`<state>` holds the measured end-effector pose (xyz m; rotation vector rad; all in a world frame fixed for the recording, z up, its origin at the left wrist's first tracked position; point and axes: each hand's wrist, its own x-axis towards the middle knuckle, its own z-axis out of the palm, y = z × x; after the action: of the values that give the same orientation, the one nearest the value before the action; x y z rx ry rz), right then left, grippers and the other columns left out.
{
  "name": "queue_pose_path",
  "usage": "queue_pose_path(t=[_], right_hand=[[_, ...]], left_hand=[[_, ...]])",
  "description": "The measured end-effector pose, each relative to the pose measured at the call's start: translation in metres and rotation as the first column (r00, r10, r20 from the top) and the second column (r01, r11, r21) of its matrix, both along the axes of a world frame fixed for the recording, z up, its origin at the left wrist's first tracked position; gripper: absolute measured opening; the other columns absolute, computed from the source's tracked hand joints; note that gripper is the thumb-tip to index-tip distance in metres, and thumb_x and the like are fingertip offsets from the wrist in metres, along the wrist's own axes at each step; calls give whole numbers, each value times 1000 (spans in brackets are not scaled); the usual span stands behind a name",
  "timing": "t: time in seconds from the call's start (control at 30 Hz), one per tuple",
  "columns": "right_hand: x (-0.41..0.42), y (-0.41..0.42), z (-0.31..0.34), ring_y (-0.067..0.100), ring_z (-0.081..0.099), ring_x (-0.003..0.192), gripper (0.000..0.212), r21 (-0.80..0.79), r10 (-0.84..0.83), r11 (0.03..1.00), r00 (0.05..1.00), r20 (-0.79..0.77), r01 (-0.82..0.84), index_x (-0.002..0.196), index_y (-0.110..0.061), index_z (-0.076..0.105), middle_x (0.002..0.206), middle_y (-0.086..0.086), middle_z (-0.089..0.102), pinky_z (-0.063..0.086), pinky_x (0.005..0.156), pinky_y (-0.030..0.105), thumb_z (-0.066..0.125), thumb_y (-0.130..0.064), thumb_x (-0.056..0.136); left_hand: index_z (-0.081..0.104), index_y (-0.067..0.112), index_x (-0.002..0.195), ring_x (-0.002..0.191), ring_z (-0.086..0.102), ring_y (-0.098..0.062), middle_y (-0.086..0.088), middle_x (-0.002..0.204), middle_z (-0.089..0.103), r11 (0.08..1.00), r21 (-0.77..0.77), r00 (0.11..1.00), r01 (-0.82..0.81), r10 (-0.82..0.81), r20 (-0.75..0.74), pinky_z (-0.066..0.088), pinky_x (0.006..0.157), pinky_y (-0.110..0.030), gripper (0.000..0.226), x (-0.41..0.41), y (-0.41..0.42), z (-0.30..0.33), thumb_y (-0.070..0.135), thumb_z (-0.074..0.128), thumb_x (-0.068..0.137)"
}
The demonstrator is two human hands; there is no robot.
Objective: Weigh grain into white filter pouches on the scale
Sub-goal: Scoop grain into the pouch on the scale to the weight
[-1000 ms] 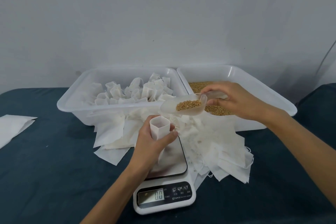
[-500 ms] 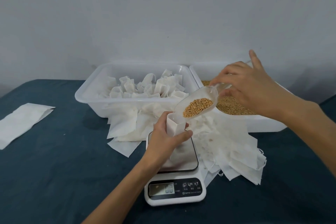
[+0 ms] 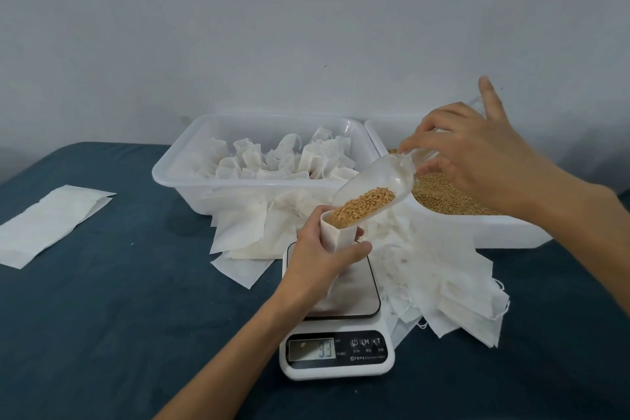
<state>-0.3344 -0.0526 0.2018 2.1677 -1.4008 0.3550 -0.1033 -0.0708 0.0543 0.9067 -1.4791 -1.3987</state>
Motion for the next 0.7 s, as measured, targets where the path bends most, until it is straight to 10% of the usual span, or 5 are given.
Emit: queue_pose_path(t=[0.3,0.7], right_hand=[[0,0,-1,32,61,110,36,-28,12,1000,1000,5,-12,111,-22,75,100,3,65,5,114,75,83,-13,77],[4,0,-2,34,62,105,35,-137,68,988,995,-72,-77,107,-19,77,98,7,64,10,111,79,83,-8,74]], left_hand=[[60,27,123,117,69,-28,-12,128,69,1000,14,1000,-16,16,4,53,106,-51,66,-1,-2,-4,40,88,64],[62,26,110,97,73,-20,-9,114,74,999,37,1000,-9,10,-16,56,81,-33,53,-2,-2,-3,35,86,64]])
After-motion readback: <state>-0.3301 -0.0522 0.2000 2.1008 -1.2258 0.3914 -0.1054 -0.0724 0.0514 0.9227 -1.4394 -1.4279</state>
